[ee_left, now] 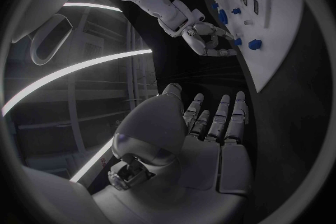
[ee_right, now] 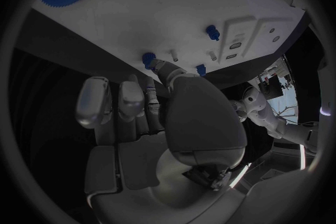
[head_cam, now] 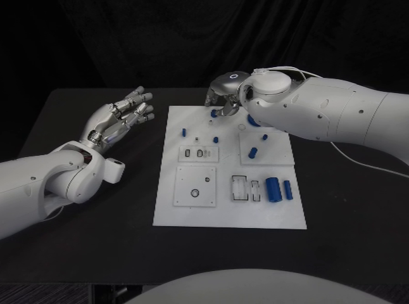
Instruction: Assemble the parts on the task board
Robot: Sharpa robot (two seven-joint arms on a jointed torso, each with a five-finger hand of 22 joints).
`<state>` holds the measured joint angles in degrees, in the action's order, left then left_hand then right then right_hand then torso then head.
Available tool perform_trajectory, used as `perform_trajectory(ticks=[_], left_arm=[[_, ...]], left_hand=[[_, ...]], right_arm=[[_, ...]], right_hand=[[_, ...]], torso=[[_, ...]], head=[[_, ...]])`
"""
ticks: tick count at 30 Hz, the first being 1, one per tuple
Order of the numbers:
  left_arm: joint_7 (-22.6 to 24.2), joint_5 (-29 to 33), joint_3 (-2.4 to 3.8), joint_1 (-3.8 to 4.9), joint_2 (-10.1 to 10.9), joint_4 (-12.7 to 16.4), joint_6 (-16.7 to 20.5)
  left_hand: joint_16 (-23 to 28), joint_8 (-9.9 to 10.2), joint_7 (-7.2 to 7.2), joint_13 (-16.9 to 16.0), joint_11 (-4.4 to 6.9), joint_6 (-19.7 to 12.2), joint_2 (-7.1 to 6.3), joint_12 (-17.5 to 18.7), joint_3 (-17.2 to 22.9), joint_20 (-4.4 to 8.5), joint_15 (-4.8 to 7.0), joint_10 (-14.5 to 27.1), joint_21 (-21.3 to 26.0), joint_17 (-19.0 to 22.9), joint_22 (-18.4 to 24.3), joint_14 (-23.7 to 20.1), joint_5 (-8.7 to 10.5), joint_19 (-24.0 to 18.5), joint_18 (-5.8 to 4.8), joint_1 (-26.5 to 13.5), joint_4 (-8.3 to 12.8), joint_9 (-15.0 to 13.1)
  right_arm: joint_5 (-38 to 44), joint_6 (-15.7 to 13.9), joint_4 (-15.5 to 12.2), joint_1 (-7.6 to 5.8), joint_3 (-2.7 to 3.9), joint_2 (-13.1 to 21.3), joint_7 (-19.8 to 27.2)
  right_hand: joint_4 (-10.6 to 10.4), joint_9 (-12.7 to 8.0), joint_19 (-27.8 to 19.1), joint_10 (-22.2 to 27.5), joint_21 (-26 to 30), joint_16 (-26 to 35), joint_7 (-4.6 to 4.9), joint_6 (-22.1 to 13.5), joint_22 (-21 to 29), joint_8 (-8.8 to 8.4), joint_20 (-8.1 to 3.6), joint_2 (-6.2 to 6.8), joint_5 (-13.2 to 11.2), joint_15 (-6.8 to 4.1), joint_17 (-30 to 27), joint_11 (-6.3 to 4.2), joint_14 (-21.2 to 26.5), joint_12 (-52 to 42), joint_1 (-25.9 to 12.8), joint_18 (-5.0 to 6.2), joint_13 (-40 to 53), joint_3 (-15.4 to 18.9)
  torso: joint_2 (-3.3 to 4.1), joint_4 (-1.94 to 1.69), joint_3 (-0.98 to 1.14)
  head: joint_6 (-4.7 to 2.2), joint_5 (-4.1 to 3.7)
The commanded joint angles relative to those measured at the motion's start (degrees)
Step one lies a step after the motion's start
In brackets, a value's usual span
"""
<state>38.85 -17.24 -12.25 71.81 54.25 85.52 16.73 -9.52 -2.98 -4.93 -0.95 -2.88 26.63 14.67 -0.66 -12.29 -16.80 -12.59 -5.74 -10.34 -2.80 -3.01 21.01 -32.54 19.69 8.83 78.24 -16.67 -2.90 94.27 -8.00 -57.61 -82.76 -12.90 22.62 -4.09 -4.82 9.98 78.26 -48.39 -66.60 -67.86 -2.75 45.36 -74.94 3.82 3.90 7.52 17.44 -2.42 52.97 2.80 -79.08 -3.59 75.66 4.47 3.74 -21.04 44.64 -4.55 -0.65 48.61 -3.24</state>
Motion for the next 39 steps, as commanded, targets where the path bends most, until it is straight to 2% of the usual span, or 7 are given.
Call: perform_trajectory(ticks=[1, 17, 22, 24, 29, 31, 39], left_arm=[[1.36, -0.40, 0.04, -0.01, -0.08, -0.01, -0.87], [1.67, -0.40, 0.03, -0.04, 0.66, -0.05, -0.82], [1.83, -0.40, 0.03, -0.07, 0.67, 0.02, -0.81], [1.87, -0.40, 0.03, -0.08, 0.64, -0.02, -0.85], [1.91, -0.40, 0.03, -0.12, 0.59, -0.14, -0.94], [1.92, -0.40, 0.03, -0.13, 0.51, -0.21, -1.01], [1.94, -0.40, 0.03, -0.20, 0.11, -0.47, -1.38]], left_hand=[[-0.24, -0.25, -0.09, -0.06, -0.28, 0.54, -0.13, -0.33, 0.28, 0.09, -0.24, 0.06, 0.16, -0.08, 0.02, 0.29, -0.20, 0.29, -0.72, 0.66, -0.03, -0.07], [-0.26, -0.23, -0.11, -0.06, -0.31, 0.36, -0.12, -0.32, 0.31, 0.09, -0.26, 0.09, 0.17, -0.08, 0.02, 0.30, -0.21, 0.27, -0.73, 0.69, -0.03, -0.05], [-0.28, -0.23, -0.12, -0.06, -0.32, 0.42, -0.11, -0.32, 0.34, 0.09, -0.28, 0.08, 0.14, -0.08, 0.01, 0.34, -0.23, 0.32, -0.73, 0.72, -0.01, -0.06], [-0.29, -0.22, -0.12, -0.06, -0.32, 0.36, -0.11, -0.32, 0.36, 0.09, -0.28, 0.09, 0.15, -0.08, 0.01, 0.35, -0.24, 0.30, -0.74, 0.75, -0.01, -0.05], [-0.29, -0.22, -0.12, -0.06, -0.32, 0.36, -0.11, -0.32, 0.36, 0.09, -0.28, 0.09, 0.15, -0.08, 0.01, 0.35, -0.24, 0.30, -0.74, 0.75, -0.01, -0.05], [-0.29, -0.22, -0.12, -0.06, -0.32, 0.36, -0.11, -0.32, 0.36, 0.09, -0.28, 0.09, 0.15, -0.08, 0.01, 0.35, -0.24, 0.30, -0.74, 0.75, -0.01, -0.05], [-0.29, -0.18, -0.10, -0.05, -0.33, 0.25, -0.06, -0.31, 0.44, 0.09, -0.30, 0.14, 0.17, -0.08, 0.02, 0.30, -0.31, 0.26, -0.75, 0.82, 0.01, -0.03]], right_arm=[[0.38, -0.89, -0.19, 0.14, 0.04, 0.43, -0.63], [-4.39, -9.98, -7.96, -2.71, 0.04, 9.59, 0.91], [-6.15, -8.97, -11.96, -3.33, -0.12, 14.76, 0.64], [-6.45, -7.47, -13.10, -3.37, -0.34, 16.54, 0.21], [-6.80, -3.30, -14.55, -2.87, -0.75, 19.86, -1.32], [-6.85, -2.63, -14.71, -2.58, -0.82, 20.61, -1.66], [-6.94, 0.12, -14.21, -1.46, -0.95, 21.81, -3.05]], right_hand=[[0.28, -1.11, -0.82, 2.57, 1.50, 0.69, -0.37, -2.64, -4.65, -0.27, 0.16, -0.13, -0.01, 0.14, -1.11, 0.00, 0.97, 0.06, 0.32, 0.90, 0.14, 1.19], [-0.25, -2.00, -0.12, -9.92, 1.52, 0.02, 3.83, 2.09, -5.68, 1.05, 0.01, -1.32, 0.14, -0.14, -0.60, -0.39, 0.82, -7.33, 0.28, 0.76, 3.89, 1.94], [-1.00, -3.16, -1.29, -4.17, 5.56, 2.35, 5.25, 5.72, -5.41, 0.30, -1.78, -0.60, 0.34, -2.19, -3.52, -3.10, 2.14, -43.26, -0.31, 1.43, 33.53, 2.66], [-1.83, -3.34, -1.24, -15.57, 6.06, 1.72, 5.45, 5.75, -5.46, 0.21, -1.87, -0.96, 0.15, -2.09, -2.63, -3.50, 1.74, -60.04, -1.12, 1.38, 51.55, 2.54], [-3.12, -3.96, 0.29, -27.06, 3.16, -8.27, 5.03, 4.21, -6.92, -0.16, -2.07, -0.87, 0.06, -2.39, 13.13, -4.24, -3.09, -74.14, -2.60, 0.73, 68.48, 2.83], [-5.14, -4.43, 3.38, -33.19, -4.11, -18.70, 4.72, 2.65, -9.84, 0.07, -2.44, -0.73, 0.04, -2.66, 30.51, -4.74, -8.51, -80.04, -5.50, -0.60, 76.46, 4.66], [-6.57, -4.62, 7.08, -41.30, -11.97, -22.14, 4.52, 2.34, -11.87, 0.08, -2.98, -0.96, 0.00, -3.23, 37.03, -5.54, -10.92, -86.18, -7.16, -2.03, 85.89, 7.15]], torso=[[0.00, 0.00, 0.02], [-0.25, 0.35, 0.15], [-0.39, 0.85, 0.29], [-0.44, 0.93, 0.28], [-0.49, 1.07, 0.32], [-0.48, 1.09, 0.31], [-0.39, 1.04, 0.34]], head=[[-0.08, -0.02], [-1.07, -0.67], [-1.07, 0.32], [-1.16, 0.57], [-1.24, 0.59], [-1.27, 0.59], [-1.23, 0.47]])
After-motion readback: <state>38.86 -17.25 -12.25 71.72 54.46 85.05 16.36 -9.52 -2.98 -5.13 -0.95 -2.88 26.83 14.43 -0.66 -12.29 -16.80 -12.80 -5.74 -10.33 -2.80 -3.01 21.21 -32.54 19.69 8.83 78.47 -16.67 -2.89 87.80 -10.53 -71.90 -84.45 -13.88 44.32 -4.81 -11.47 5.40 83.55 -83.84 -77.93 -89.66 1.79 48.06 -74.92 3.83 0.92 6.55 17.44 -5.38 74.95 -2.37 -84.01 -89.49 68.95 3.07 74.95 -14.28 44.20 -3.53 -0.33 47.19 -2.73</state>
